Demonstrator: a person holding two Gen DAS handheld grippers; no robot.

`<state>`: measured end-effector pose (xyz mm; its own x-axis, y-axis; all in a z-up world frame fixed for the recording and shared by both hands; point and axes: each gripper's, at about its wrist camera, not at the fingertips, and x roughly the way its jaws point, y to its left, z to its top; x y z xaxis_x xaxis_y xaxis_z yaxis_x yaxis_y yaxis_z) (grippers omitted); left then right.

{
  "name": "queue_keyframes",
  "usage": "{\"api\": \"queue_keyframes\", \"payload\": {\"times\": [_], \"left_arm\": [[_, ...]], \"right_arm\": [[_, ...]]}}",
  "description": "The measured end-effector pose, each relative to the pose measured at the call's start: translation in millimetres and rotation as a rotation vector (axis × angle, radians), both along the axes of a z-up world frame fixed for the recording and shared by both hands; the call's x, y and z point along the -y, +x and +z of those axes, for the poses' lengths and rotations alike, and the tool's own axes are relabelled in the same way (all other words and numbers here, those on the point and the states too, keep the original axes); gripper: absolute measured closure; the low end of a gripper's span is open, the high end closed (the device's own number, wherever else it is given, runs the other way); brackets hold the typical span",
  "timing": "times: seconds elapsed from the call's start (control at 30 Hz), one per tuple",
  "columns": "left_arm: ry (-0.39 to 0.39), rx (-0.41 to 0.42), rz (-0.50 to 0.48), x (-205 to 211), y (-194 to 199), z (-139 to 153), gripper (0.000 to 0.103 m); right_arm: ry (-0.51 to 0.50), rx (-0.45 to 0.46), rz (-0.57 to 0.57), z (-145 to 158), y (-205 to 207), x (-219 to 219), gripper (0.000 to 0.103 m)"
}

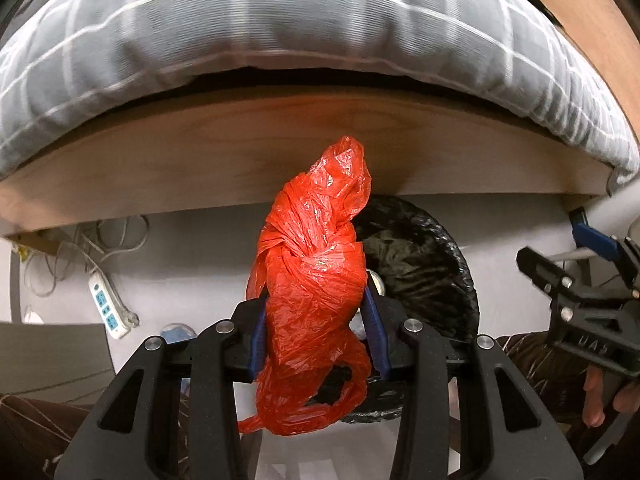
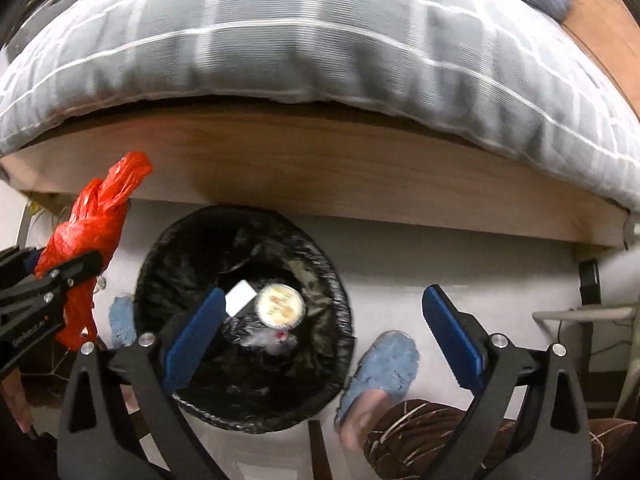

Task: Collect trash
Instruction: 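Open the right gripper to drop the yogurt tub while the left releases the red bag, then raise both grippers back toward the remaining trash on the bed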

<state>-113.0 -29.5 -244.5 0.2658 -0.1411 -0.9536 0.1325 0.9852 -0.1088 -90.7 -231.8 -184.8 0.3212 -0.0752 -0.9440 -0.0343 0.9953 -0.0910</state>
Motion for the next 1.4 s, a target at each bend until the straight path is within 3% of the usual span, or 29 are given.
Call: {"api": "queue_keyframes", "payload": {"times": [0.27,0.43,0.57,0.67,0.97,1.23,1.4], "left_arm": [[-0.010,0.010,-0.075,39,-1,-4,0.059],[0.020,0.035,-0.071,41,0,-5,0.039],[0.031,0.033,-0.032,30,3,-6,0.014],[0.045,0.068,-0.009,20,6,1,0.006],[0.078,0.152,0.025,7,9,32,0.006],[0.012,0.199,0.050,-1,14,70,0.006],[0.000,0.270,0.059,-4,18,97,0.006]], "right_arm": [[0.010,-0.009,-0.101,-3,-1,31,0.008],[0.009,-0.017,-0.117,-1,2,29,0.008],[0.027,-0.013,-0.114,4,4,24,0.008],[0.054,0.020,-0.107,14,5,21,0.008],[0.026,0.143,-0.030,55,8,1,0.008],[0.039,0.239,-0.025,91,15,-1,0.008],[0.046,0.296,-0.016,110,19,-6,0.008]]}}
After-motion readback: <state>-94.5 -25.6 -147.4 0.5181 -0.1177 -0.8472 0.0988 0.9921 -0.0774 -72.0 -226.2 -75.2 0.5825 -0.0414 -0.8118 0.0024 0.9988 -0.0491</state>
